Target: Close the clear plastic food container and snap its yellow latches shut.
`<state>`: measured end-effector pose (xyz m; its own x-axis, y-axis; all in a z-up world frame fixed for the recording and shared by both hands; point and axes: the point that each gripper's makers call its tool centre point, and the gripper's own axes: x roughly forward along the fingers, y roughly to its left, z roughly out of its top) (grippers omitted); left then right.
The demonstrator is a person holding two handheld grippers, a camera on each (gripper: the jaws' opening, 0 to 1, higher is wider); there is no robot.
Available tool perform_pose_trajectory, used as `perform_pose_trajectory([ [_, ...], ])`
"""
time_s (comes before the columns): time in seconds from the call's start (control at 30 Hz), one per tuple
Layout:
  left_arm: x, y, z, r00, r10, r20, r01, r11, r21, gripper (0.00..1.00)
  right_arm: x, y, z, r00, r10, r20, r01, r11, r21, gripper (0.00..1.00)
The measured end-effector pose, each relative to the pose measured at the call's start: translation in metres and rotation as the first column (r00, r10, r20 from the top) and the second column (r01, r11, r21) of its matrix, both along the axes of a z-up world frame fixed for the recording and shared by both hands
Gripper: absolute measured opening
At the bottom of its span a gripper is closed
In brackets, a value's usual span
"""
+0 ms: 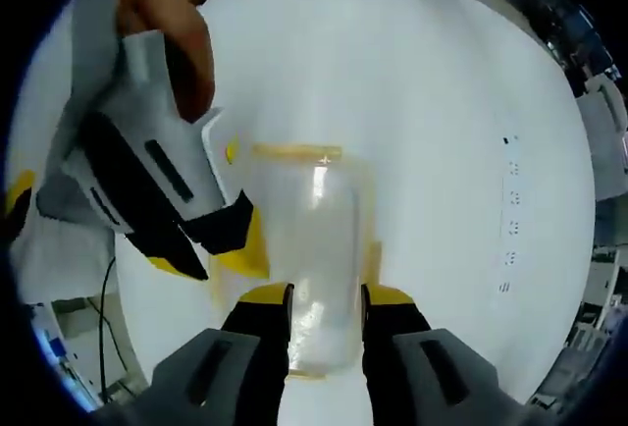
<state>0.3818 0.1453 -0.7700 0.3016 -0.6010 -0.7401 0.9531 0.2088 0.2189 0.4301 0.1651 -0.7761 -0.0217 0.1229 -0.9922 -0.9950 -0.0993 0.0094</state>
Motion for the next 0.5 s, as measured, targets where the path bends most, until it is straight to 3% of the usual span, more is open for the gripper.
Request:
perform_pose_trajectory([
  [0.13,0.0002,-0.001,-0.0035,0.995,-0.059,0.082,0.049,0.992,0.121,0.25,-0.0006,-0.0007,0.0006,1.0,0.002,0.004,-0.002,1.0,-0.005,0.25],
  [0.27,-0.0006,-0.001,-0.008,0.979,-0.128,0.157,0.089,0.968,0.233,0.26,-0.0011,-0.0004,0.0004,1.0,0.004,0.008,-0.004,1.0,-0.005,0.25],
  [0.5,0.0005,-0.0023,-0.0098,0.98,-0.116,0.163,0.07,0.962,0.263,0.26,0.004,0.0,-0.0002,1.0,0.018,0.016,-0.017,1.0,-0.014,0.25],
])
